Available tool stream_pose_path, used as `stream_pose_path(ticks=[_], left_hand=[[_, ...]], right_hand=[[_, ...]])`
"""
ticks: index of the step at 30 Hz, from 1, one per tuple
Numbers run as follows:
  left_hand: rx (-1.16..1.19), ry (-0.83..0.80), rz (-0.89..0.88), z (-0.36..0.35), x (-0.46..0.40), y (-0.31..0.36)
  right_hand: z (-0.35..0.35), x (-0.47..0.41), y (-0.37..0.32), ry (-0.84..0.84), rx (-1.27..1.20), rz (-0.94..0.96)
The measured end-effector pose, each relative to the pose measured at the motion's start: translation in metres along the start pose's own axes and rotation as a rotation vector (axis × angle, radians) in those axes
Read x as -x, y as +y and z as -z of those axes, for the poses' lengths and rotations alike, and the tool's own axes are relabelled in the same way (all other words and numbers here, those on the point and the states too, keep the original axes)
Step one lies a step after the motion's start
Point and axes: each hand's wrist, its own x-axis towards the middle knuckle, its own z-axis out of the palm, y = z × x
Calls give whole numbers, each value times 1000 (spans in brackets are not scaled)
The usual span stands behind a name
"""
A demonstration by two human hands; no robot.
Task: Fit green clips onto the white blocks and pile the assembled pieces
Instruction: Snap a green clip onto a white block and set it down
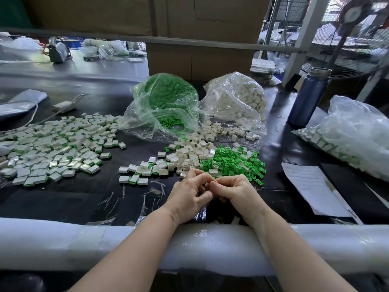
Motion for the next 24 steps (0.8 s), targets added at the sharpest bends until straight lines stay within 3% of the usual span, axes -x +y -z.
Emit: stream_pose_path(ticks=[24], left_hand=[[-47, -13, -20, -2, 0, -1]], right_hand=[[1, 1, 0, 2, -18, 5]])
